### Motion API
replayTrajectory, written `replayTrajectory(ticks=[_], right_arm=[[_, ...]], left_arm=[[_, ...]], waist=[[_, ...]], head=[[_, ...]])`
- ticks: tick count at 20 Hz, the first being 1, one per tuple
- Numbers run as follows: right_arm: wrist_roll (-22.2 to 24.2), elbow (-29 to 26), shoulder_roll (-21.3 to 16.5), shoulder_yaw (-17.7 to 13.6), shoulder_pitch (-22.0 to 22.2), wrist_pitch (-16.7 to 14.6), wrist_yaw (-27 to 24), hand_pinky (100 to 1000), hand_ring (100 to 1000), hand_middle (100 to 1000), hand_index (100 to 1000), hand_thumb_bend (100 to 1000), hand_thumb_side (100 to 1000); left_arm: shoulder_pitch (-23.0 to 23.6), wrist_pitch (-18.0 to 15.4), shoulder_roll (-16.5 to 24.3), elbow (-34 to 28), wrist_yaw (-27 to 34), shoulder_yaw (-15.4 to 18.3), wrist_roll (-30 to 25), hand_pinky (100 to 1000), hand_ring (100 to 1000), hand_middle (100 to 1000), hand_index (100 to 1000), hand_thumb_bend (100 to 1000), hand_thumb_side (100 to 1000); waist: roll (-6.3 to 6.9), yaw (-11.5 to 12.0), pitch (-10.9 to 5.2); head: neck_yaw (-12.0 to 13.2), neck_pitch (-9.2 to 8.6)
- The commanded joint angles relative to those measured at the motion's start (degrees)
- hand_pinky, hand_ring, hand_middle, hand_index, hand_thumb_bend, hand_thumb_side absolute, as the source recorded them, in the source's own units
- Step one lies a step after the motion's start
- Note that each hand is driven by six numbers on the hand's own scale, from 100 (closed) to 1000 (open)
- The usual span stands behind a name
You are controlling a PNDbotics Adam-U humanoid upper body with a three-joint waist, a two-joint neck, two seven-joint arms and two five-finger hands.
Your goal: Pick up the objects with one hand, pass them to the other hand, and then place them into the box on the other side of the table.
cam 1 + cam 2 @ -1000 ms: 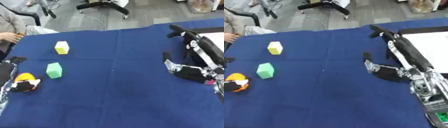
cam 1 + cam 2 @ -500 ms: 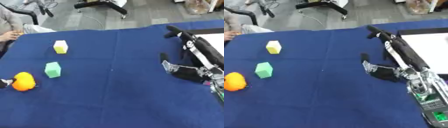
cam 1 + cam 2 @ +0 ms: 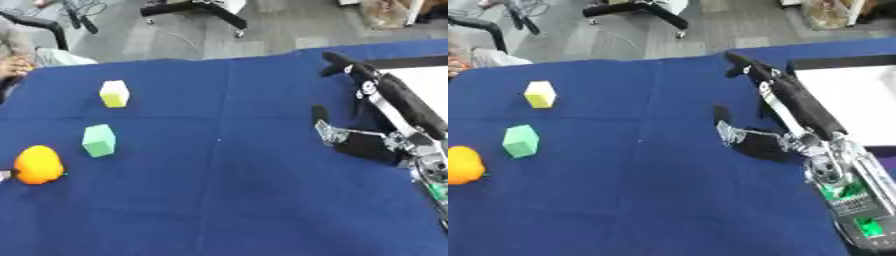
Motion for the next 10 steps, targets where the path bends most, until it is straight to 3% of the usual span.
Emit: replayTrajectory(ticks=[1, 10], right_arm=[[-0.2, -1.2, 0.0, -0.7, -0.6, 0.2, 0.1, 328, 958, 786, 1000, 100, 351], [-0.4, -1.2, 0.4, -0.7, -0.6, 0.2, 0.0, 329, 959, 786, 1000, 100, 356]], left_arm=[[-1.1, -0.6, 2.0, 0.1, 0.9, -0.4, -1.1, 794, 680, 710, 828, 575, 336], [-2.5, -1.6, -0.2, 1.3, 3.1, -1.8, -1.7, 790, 660, 671, 795, 550, 300]], waist=[[-0.93, -0.1, -1.23], [-0.98, -0.5, -1.09]], head=[[-0.5, -0.15], [-1.8, -0.15]])
